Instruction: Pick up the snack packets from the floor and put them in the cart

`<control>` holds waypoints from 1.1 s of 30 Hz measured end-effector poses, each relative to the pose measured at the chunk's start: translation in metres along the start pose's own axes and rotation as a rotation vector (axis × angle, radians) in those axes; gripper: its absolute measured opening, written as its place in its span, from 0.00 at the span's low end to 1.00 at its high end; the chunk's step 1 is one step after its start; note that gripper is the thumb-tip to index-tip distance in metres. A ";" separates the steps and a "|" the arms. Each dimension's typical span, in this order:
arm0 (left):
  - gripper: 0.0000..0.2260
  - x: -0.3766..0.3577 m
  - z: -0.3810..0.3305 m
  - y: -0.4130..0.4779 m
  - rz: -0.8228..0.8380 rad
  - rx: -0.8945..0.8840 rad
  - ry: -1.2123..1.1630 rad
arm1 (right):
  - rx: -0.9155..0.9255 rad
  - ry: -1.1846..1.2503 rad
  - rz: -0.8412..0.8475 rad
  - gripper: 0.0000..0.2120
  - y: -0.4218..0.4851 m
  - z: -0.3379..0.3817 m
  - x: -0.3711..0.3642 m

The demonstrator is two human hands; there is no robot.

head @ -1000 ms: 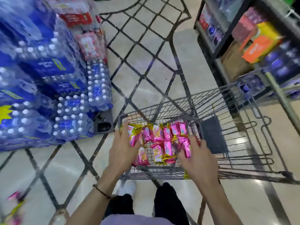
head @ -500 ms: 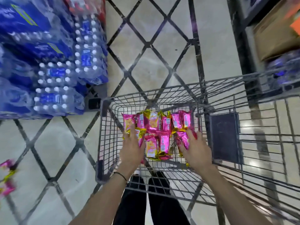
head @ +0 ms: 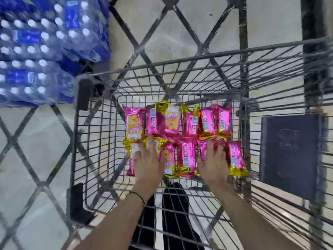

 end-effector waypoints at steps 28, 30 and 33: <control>0.24 0.195 0.009 -0.118 -0.107 -0.319 0.092 | 0.305 -0.157 -0.063 0.25 -0.149 0.090 0.175; 0.25 0.230 0.008 -0.142 -0.198 -0.373 0.100 | 0.332 -0.132 -0.131 0.25 -0.178 0.112 0.194; 0.24 0.281 0.022 -0.174 -0.315 -0.406 0.136 | 0.393 -0.117 -0.171 0.26 -0.228 0.149 0.214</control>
Point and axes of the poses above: each hand's wrist, its own y-axis towards the middle knuckle, its own x-axis out of the back of the hand, z = x × y, the point moved 10 cm from there along y, towards the middle knuckle, and after that the axes turned 8 degrees about y, right-handed, at the moved point
